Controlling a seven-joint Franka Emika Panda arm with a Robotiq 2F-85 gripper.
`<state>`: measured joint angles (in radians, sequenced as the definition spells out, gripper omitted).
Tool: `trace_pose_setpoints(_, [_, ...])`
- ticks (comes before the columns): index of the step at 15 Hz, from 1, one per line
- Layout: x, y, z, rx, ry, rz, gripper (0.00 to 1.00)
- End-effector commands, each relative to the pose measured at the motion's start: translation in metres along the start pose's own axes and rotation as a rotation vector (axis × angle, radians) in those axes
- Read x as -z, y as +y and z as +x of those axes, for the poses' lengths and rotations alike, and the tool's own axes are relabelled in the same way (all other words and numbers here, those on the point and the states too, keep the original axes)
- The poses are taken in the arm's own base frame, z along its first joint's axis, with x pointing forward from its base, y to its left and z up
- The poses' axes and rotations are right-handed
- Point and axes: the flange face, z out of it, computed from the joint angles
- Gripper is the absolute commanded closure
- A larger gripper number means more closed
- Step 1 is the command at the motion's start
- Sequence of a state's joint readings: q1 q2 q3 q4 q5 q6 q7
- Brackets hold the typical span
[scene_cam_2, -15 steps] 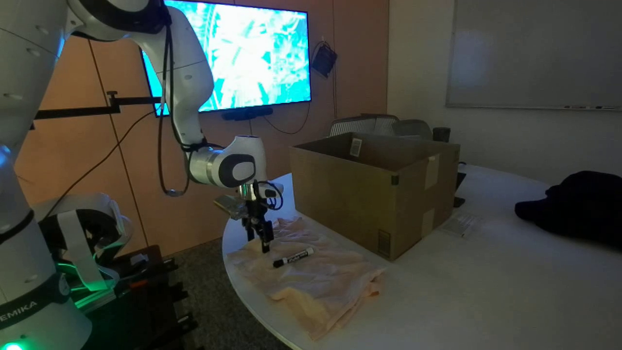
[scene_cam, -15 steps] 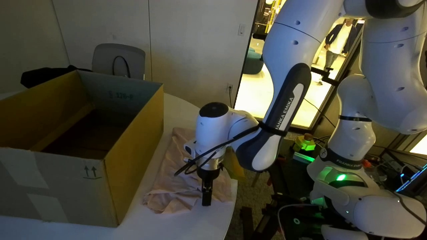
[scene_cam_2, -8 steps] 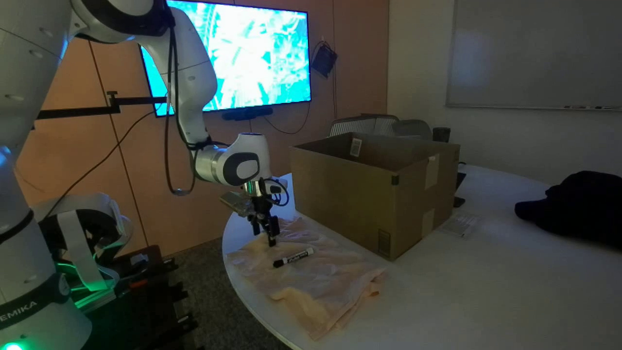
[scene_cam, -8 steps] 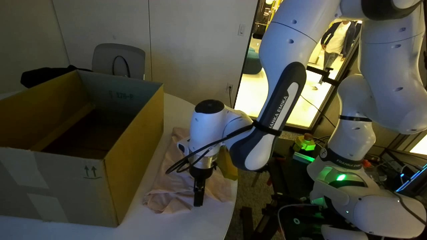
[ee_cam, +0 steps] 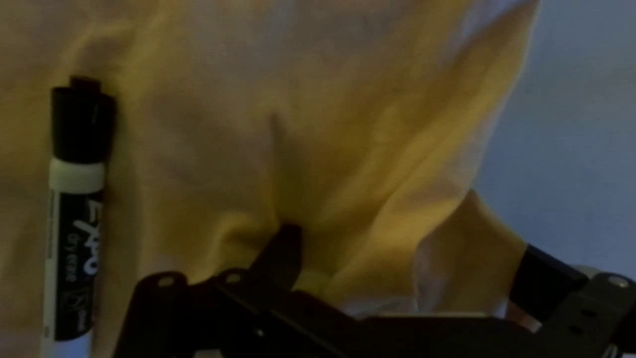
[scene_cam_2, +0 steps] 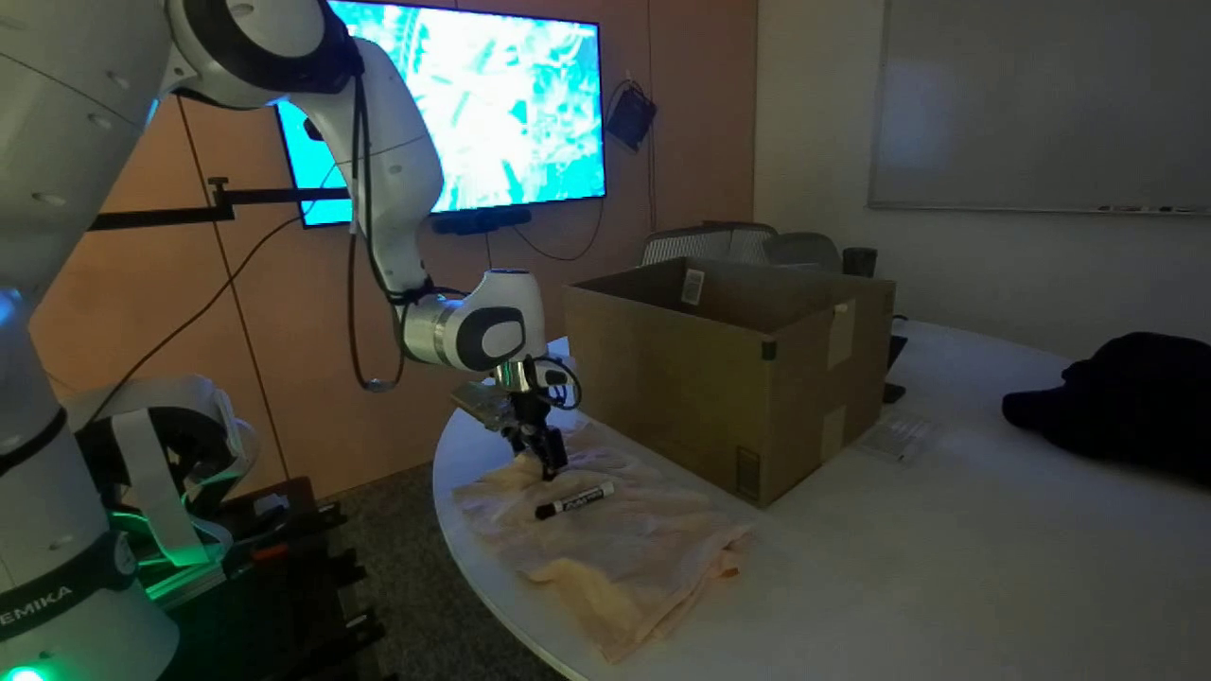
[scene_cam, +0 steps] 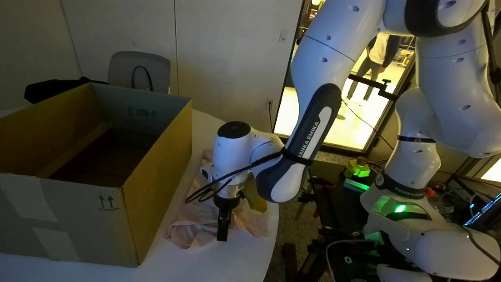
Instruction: Pick up the marker and wrap it on the cloth, then pick up the cloth and put it in the box
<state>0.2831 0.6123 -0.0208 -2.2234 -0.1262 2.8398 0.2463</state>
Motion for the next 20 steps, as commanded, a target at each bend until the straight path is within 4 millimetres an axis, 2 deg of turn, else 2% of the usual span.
trace_pose_setpoints(1, [-0.008, 0.002, 0.007, -0.018, -0.013, -0.027, 0.35])
trace_pose_setpoints(7, [0.01, 0.003, 0.0, 0.002, -0.041, -0.039, 0.86])
trace_pose_setpoints(9, [0.018, 0.003, -0.005, 0.012, -0.063, -0.053, 0.96])
trace_pose_setpoints(11, [0.026, 0.003, -0.009, 0.017, -0.086, -0.069, 1.0])
trace_pose_setpoints(15, [0.052, 0.013, -0.022, 0.011, -0.101, -0.121, 0.97])
trace_pose_setpoints(20, [0.082, 0.047, -0.032, -0.074, -0.045, -0.21, 0.97])
